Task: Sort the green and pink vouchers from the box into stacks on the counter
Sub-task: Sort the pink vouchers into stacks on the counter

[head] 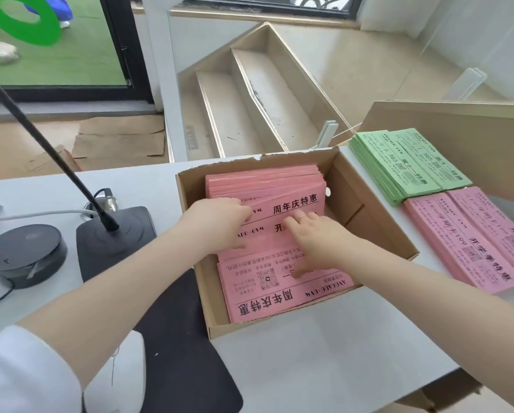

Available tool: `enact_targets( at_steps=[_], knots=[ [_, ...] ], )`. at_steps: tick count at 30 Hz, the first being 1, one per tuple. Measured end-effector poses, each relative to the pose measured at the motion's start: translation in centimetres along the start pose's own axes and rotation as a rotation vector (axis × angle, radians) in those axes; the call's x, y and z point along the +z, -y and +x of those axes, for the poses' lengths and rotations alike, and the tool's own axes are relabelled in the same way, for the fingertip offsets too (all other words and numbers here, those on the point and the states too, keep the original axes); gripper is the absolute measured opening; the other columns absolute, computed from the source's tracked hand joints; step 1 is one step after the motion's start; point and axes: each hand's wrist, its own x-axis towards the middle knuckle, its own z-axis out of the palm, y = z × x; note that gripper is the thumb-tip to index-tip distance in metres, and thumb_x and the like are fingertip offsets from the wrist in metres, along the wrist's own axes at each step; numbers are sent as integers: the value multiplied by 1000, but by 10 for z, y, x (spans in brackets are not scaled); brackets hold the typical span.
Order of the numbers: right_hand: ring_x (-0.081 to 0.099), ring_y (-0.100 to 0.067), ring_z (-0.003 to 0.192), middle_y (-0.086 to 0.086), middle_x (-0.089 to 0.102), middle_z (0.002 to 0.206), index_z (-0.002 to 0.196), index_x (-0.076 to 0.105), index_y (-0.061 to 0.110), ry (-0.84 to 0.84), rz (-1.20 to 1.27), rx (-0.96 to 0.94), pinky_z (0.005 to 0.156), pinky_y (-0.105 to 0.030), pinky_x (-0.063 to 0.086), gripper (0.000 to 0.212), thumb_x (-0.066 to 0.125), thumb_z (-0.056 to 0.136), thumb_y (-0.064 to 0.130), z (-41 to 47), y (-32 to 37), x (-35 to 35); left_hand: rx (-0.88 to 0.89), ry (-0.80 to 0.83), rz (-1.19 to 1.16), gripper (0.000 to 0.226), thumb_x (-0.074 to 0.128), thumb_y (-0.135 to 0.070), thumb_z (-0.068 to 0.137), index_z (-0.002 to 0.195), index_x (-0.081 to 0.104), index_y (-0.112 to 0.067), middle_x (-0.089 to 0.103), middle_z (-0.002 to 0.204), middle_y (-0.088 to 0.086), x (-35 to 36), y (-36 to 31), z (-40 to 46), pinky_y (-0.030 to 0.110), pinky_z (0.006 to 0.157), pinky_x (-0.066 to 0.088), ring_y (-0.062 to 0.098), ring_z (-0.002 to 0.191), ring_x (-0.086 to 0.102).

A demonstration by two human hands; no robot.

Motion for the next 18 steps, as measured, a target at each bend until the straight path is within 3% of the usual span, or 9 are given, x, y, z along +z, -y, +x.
enact_targets(
  at_steps=[3, 6, 9, 13, 18],
  knots=[
    [46, -28, 114, -10, 42, 125, 122, 36, 8, 47, 47, 157, 92, -38, 41, 88, 73, 62, 60, -5, -10, 1, 51, 107, -50, 57, 61, -47, 83, 131, 44, -22, 51, 126, -3, 1, -11, 0, 33, 80, 49, 18, 111, 51],
    [48, -30, 116, -15, 42, 131, 129, 33, 3, 109, 476, 401, 92, -37, 44, 79, 74, 74, 42, -11, -32, 2, 112, 165, 22, 68, 64, -48, 80, 136, 38, -19, 46, 130, 0, 7, -25, 5, 33, 74, 49, 20, 111, 52],
    [55, -27, 110, -11, 53, 126, 130, 34, 5, 115, 911, 542, 84, -34, 46, 63, 71, 81, 19, -13, -43, 7, 157, 176, 62, 81, 67, -50, 76, 139, 31, -16, 41, 133, 3, 11, -38, 16, 36, 79, 49, 22, 115, 47],
    [58, -30, 106, -12, 62, 115, 117, 50, 3, 118, 1168, 633, 88, -39, 48, 44, 70, 78, 4, -5, -49, 14, 182, 114, 116, 87, 71, -48, 72, 139, 28, -13, 38, 131, 3, 16, -49, 23, 30, 67, 42, 20, 112, 45],
    [64, -28, 100, -10, 69, 102, 102, 60, 2, 239, 1287, 617, 88, -43, 51, 29, 70, 75, -4, -18, -56, 9, 147, 71, 150, 88, 74, -41, 73, 138, 23, -12, 36, 131, 4, 21, -50, 24, 33, 75, 45, 22, 112, 45]
  ],
)
